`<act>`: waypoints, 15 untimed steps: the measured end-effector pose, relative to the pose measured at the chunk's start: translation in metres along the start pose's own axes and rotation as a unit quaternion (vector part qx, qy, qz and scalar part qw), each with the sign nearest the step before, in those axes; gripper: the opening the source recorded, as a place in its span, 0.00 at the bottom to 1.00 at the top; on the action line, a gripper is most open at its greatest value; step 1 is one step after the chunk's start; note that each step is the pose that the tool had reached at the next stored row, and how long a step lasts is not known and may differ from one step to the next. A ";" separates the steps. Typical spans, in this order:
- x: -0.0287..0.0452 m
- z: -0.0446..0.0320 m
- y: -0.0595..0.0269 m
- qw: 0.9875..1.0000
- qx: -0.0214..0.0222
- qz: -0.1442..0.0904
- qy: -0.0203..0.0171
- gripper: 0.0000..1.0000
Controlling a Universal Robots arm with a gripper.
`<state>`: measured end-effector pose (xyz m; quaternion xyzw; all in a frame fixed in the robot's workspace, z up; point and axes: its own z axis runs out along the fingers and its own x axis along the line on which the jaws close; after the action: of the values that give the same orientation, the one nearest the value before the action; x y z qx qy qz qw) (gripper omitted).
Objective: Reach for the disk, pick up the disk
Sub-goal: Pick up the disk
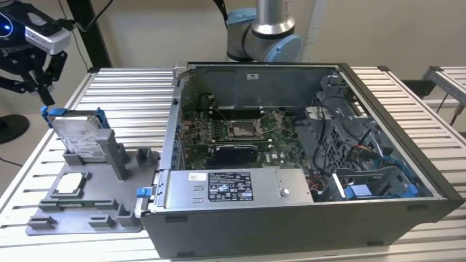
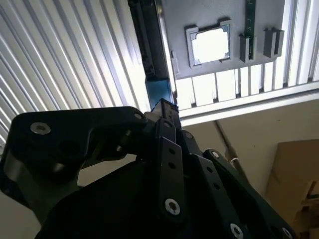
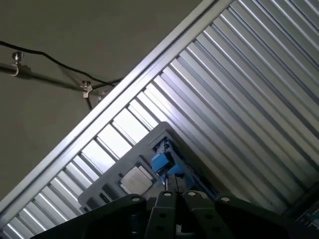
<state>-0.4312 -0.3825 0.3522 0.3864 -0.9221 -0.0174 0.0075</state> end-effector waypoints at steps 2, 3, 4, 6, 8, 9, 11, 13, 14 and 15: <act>0.0001 0.0001 0.0001 1.000 0.000 -0.015 0.000 0.00; 0.0002 0.0001 0.0001 1.000 0.000 -0.023 0.001 0.00; 0.0002 0.0001 0.0002 1.000 0.000 -0.030 0.001 0.00; 0.0003 0.0000 0.0003 0.999 0.000 -0.045 0.002 0.00; 0.0004 0.0000 0.0003 0.998 0.000 -0.059 0.002 0.00; 0.0004 0.0000 0.0004 0.998 0.000 -0.066 0.002 0.00; 0.0005 0.0001 0.0004 0.997 0.000 -0.080 0.003 0.00; 0.0005 0.0001 0.0004 0.995 0.000 -0.096 0.003 0.00; 0.0005 0.0002 0.0004 0.995 0.001 -0.104 0.003 0.00; 0.0005 0.0001 0.0005 0.994 0.001 -0.111 0.003 0.00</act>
<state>-0.4319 -0.3825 0.3521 0.4869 -0.8733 -0.0158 0.0079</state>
